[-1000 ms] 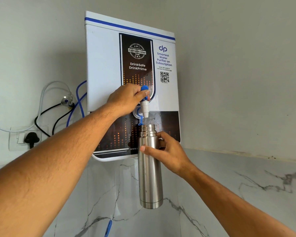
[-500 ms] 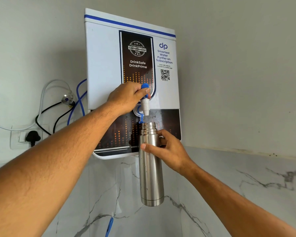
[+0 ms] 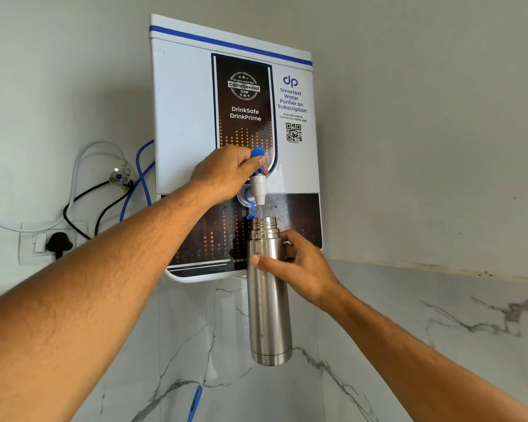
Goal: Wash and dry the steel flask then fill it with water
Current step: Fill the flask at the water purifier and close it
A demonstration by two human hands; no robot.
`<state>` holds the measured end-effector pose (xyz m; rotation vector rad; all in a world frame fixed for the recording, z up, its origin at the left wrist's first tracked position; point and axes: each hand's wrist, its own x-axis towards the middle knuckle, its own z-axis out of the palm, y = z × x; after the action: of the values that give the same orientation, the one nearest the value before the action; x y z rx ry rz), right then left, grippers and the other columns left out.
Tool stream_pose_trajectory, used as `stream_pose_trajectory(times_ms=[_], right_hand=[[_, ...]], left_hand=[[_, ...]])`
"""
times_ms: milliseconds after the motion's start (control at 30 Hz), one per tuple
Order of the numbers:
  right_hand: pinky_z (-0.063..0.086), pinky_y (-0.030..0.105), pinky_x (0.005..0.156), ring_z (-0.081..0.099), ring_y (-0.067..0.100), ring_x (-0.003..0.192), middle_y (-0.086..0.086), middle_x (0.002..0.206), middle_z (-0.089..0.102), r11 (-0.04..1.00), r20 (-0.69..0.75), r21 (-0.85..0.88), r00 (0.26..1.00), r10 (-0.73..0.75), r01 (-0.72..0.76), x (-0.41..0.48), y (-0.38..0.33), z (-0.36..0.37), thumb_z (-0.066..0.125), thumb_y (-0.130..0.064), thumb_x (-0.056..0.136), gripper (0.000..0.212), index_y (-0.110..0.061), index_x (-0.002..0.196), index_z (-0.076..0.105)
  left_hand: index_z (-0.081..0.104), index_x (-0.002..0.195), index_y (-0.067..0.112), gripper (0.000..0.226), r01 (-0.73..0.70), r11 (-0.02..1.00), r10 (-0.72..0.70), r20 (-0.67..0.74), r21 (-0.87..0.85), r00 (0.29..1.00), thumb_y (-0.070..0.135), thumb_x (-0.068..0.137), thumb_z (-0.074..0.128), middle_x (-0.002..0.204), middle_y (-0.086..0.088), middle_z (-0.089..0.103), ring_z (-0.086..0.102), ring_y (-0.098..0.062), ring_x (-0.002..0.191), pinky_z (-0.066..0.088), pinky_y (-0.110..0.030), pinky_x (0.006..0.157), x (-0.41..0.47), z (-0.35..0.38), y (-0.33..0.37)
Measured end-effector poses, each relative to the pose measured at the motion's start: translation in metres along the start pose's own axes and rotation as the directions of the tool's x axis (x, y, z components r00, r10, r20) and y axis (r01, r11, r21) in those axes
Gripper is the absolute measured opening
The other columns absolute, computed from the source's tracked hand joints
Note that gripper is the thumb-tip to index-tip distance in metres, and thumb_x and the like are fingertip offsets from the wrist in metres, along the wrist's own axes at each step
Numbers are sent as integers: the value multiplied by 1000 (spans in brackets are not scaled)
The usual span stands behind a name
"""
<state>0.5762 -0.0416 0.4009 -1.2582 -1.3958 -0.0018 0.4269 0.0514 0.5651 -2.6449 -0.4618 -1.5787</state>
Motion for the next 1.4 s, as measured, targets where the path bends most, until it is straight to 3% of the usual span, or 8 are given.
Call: stream_pose_trajectory(times_ms=[433, 700, 967, 1133, 1400], right_hand=[[61, 32, 91, 71, 7, 101, -14, 114, 71, 1000, -1, 15, 1000, -10, 10, 0, -1, 1, 84, -54, 79, 58, -35, 126, 56], [60, 30, 90, 70, 8, 101, -14, 114, 70, 1000, 2, 17, 1000, -4, 4, -1, -2, 0, 83, -53, 80, 58, -34, 127, 55], [61, 30, 90, 71, 8, 101, -13, 115, 71, 1000, 0, 14, 1000, 0, 0, 0, -2, 1, 84, -54, 79, 60, -33, 128, 56], [60, 31, 91, 71, 9, 102, -12, 116, 70, 1000, 3, 14, 1000, 3, -3, -1, -3, 1, 84, -53, 80, 59, -33, 128, 55], [61, 33, 91, 71, 8, 100, -14, 112, 71, 1000, -8, 15, 1000, 1, -1, -1, -3, 1, 84, -54, 79, 57, -33, 125, 57]], left_hand=[[79, 98, 28, 35, 6, 1000, -6, 2, -4, 1000, 48, 106, 52, 95, 4, 77, 69, -21, 94, 51, -39, 85, 0, 0, 1], [80, 99, 27, 35, 5, 1000, -5, 0, -10, 1000, 47, 106, 52, 94, 7, 76, 67, -16, 91, 43, -29, 72, 0, 0, 1], [80, 100, 27, 35, 1, 1000, -1, -3, -11, 1000, 46, 107, 51, 90, 9, 74, 59, -7, 79, 38, -28, 66, 1, 0, 1], [79, 99, 27, 35, 3, 1000, -3, -1, -5, 1000, 46, 107, 51, 92, 10, 74, 63, -10, 85, 39, -25, 67, 1, 1, -1], [79, 98, 28, 35, 3, 1000, -3, 4, -6, 1000, 47, 107, 51, 96, 10, 76, 67, -13, 91, 46, -33, 78, 2, 0, -1]])
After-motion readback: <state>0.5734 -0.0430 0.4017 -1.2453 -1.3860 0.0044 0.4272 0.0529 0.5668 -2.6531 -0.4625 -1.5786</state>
